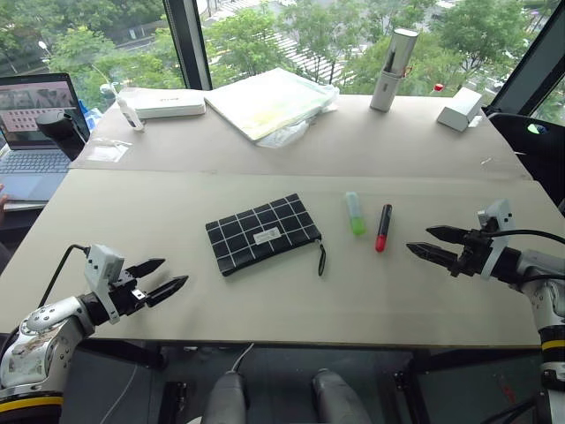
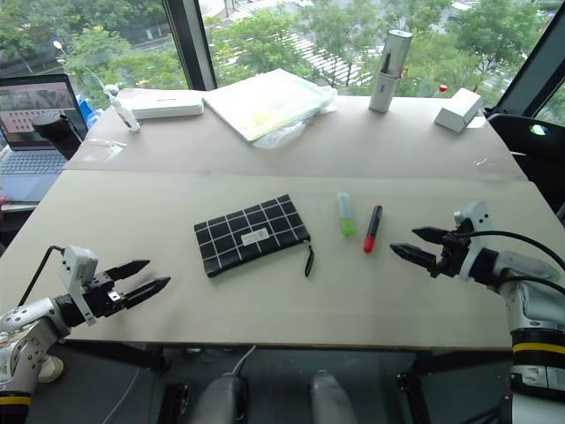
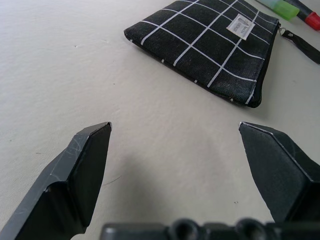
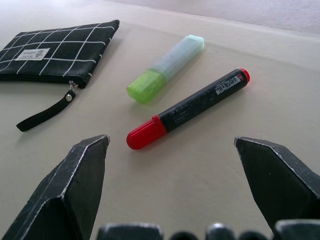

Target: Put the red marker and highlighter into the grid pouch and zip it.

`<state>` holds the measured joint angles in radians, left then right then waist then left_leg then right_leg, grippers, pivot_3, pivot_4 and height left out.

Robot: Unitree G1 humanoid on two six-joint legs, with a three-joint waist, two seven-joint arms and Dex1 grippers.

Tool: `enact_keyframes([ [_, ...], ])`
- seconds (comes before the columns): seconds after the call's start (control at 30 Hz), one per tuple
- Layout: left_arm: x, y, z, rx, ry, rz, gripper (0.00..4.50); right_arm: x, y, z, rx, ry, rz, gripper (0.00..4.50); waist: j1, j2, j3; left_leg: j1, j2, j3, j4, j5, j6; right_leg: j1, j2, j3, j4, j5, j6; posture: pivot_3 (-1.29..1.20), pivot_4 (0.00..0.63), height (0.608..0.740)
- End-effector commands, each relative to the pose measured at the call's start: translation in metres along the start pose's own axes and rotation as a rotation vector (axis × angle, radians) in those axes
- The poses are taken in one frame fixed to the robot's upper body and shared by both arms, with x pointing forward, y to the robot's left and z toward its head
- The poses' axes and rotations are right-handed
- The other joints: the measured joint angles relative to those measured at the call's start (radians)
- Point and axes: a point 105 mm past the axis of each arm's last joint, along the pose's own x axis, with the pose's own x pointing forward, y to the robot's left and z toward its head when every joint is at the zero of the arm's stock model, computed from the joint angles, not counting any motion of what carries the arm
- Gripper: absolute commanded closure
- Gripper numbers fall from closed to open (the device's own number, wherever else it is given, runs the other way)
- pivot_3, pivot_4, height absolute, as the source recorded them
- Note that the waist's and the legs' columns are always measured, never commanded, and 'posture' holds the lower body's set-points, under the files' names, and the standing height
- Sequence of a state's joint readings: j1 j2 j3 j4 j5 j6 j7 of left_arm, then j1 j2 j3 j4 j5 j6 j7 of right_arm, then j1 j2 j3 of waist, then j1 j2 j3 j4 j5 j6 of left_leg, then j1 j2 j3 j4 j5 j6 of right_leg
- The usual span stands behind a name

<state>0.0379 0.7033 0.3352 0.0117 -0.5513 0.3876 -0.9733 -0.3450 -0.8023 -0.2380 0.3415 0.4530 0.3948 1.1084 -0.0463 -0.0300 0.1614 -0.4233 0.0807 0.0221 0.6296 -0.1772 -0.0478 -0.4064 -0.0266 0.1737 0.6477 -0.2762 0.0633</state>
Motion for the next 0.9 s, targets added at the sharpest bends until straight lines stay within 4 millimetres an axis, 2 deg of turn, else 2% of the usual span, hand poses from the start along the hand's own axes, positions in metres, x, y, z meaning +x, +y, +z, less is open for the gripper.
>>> enact_keyframes([
  [0.03, -0.002, 0.000, 0.009, 0.030, -0.053, -0.007, 0.10, 0.003, -0.001, 0.012, -0.051, -0.020, 0.008, 0.05, 0.000, 0.000, 0.000, 0.000, 0.000, 0.000, 0.000, 0.000, 0.000, 0.000, 0.000, 0.000, 0.000, 0.000, 0.000, 0.00, 0.150, 0.739],
  [0.13, 0.001, -0.007, 0.012, 0.021, -0.092, -0.067, 0.10, 0.007, -0.002, 0.008, -0.058, 0.005, 0.008, 0.05, -0.001, 0.000, 0.000, 0.000, 0.000, 0.000, 0.000, 0.000, 0.000, 0.000, 0.000, 0.000, 0.000, 0.000, -0.001, 0.00, 0.150, 0.739],
  [0.3, 0.003, -0.007, 0.003, 0.113, -0.044, -0.115, 0.10, 0.007, -0.002, 0.009, -0.056, 0.000, 0.012, 0.05, 0.002, 0.000, 0.000, 0.000, 0.000, 0.000, 0.000, 0.000, 0.000, 0.000, 0.000, 0.000, 0.000, 0.001, -0.001, 0.00, 0.150, 0.739],
  [0.4, 0.003, -0.011, -0.007, 0.242, 0.045, -0.172, 0.00, 0.010, -0.001, 0.018, -0.046, -0.048, 0.018, 0.72, 0.000, 0.000, 0.000, 0.000, 0.000, 0.000, 0.000, 0.000, 0.000, 0.000, 0.000, 0.000, 0.000, 0.001, -0.001, 0.00, 0.150, 0.739],
  [0.5, 0.004, -0.007, -0.008, 0.329, 0.089, -0.183, 0.00, 0.014, 0.003, 0.028, -0.034, -0.086, 0.045, 1.73, -0.001, 0.000, 0.000, 0.000, 0.000, 0.000, -0.001, 0.000, 0.000, 0.000, 0.000, 0.000, 0.000, 0.001, -0.002, 0.00, 0.150, 0.739],
  [0.6, 0.006, -0.007, 0.007, 0.430, 0.065, -0.200, 0.00, 0.026, 0.022, 0.047, -0.044, -0.133, 0.144, 2.72, -0.001, 0.000, 0.000, 0.000, 0.000, 0.000, -0.001, 0.000, 0.000, 0.000, 0.000, 0.000, 0.000, 0.001, -0.002, 0.00, 0.150, 0.739],
  [0.77, 0.011, -0.008, 0.006, 0.539, 0.106, -0.227, 0.00, 0.052, 0.057, 0.069, -0.074, -0.164, 0.288, 4.48, -0.003, 0.001, 0.000, 0.000, 0.000, 0.000, -0.001, 0.000, 0.000, -0.001, 0.000, 0.000, 0.000, 0.001, -0.002, 0.00, 0.150, 0.739],
  [0.9, 0.019, -0.010, 0.000, 0.602, 0.142, -0.257, 0.00, 0.087, 0.092, 0.077, -0.127, -0.154, 0.384, 4.48, -0.003, 0.001, 0.000, 0.000, 0.000, 0.000, -0.001, 0.000, 0.000, -0.001, 0.000, 0.000, 0.000, 0.001, -0.002, 0.00, 0.150, 0.739],
])
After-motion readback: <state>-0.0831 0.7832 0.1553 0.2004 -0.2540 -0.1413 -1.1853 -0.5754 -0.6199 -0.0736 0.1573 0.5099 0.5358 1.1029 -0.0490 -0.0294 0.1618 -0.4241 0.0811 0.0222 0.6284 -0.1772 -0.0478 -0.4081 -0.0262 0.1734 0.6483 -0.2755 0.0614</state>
